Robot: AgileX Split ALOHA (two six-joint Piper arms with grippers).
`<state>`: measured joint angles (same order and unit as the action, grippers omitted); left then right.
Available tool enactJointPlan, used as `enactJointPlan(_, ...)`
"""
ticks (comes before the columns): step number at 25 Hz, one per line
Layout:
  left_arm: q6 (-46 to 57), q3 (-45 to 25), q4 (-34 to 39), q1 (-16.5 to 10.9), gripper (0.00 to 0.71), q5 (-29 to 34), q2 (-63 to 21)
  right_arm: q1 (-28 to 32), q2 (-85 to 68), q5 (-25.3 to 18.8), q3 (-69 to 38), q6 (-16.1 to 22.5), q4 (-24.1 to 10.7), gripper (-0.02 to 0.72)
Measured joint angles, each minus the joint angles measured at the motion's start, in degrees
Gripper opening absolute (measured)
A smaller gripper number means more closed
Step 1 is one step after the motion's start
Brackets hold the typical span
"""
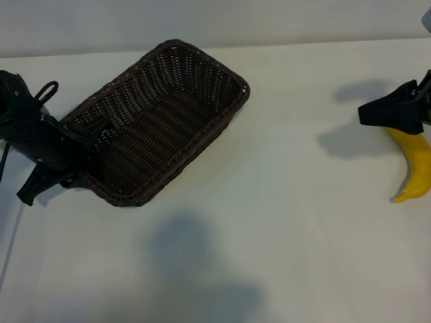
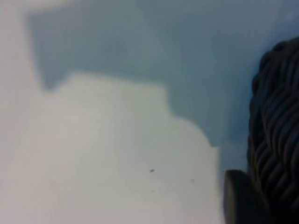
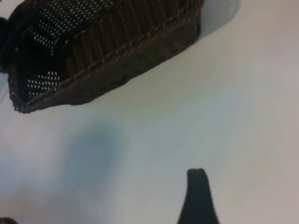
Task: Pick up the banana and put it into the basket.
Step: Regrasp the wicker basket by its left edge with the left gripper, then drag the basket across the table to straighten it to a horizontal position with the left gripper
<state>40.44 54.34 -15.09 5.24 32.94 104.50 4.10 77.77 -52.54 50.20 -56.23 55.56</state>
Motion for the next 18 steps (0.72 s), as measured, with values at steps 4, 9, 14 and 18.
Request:
enactJointPlan(4,-0.17,0.00,-0.27,0.00,0.191,-0.26,0.06,0.00,0.00,0.00,0.00,0.00,0.00,0.534)
enactJointPlan(9,-2.17,0.00,-0.56,0.00,0.177,-0.63,-0.21,0.00,0.00,0.00,0.00,0.00,0.00,0.534)
enactJointPlan(14,-5.16,0.00,-0.61,0.00,0.167,-1.18,-1.69,0.00,0.00,0.00,0.00,0.05,0.00,0.534)
enactJointPlan(18,-9.65,-0.05,-0.20,0.00,0.164,-0.23,-2.91,0.00,0.00,0.00,0.00,0.05,0.00,0.534)
